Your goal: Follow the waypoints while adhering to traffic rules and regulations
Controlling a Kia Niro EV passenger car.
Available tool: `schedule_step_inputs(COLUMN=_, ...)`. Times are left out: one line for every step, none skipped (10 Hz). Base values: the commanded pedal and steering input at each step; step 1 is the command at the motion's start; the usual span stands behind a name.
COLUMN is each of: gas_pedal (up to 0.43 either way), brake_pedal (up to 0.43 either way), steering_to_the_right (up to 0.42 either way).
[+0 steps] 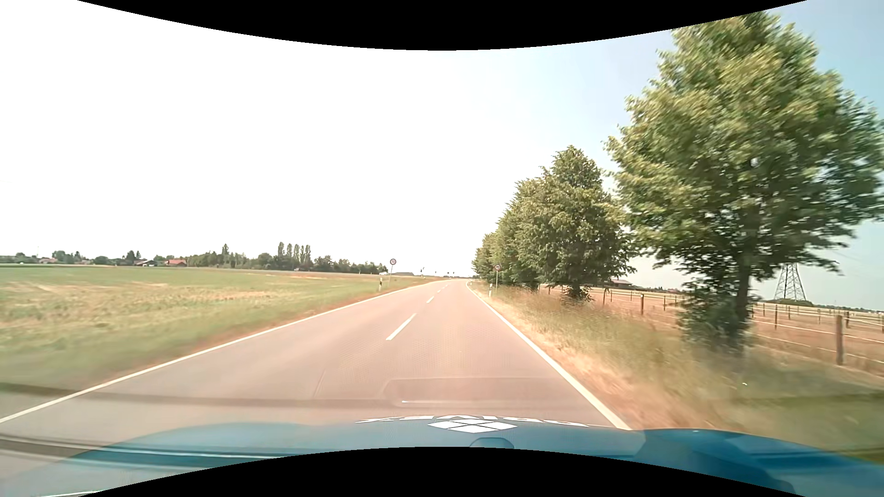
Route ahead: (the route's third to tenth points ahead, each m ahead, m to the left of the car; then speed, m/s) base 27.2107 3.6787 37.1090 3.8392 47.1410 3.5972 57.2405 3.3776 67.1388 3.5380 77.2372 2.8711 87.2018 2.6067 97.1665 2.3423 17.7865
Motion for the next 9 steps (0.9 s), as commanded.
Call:
schedule_step_inputs(gas_pedal=0.169, brake_pedal=0.000, steering_to_the_right=0.002)
schedule_step_inputs(gas_pedal=0.169, brake_pedal=0.000, steering_to_the_right=0.001)
schedule_step_inputs(gas_pedal=0.169, brake_pedal=0.000, steering_to_the_right=0.001)
schedule_step_inputs(gas_pedal=0.169, brake_pedal=0.000, steering_to_the_right=0.001)
schedule_step_inputs(gas_pedal=0.169, brake_pedal=0.000, steering_to_the_right=0.001)
schedule_step_inputs(gas_pedal=0.169, brake_pedal=0.000, steering_to_the_right=0.001)
schedule_step_inputs(gas_pedal=0.169, brake_pedal=0.000, steering_to_the_right=0.000)
schedule_step_inputs(gas_pedal=0.169, brake_pedal=0.000, steering_to_the_right=0.000)
schedule_step_inputs(gas_pedal=0.169, brake_pedal=0.000, steering_to_the_right=0.000)
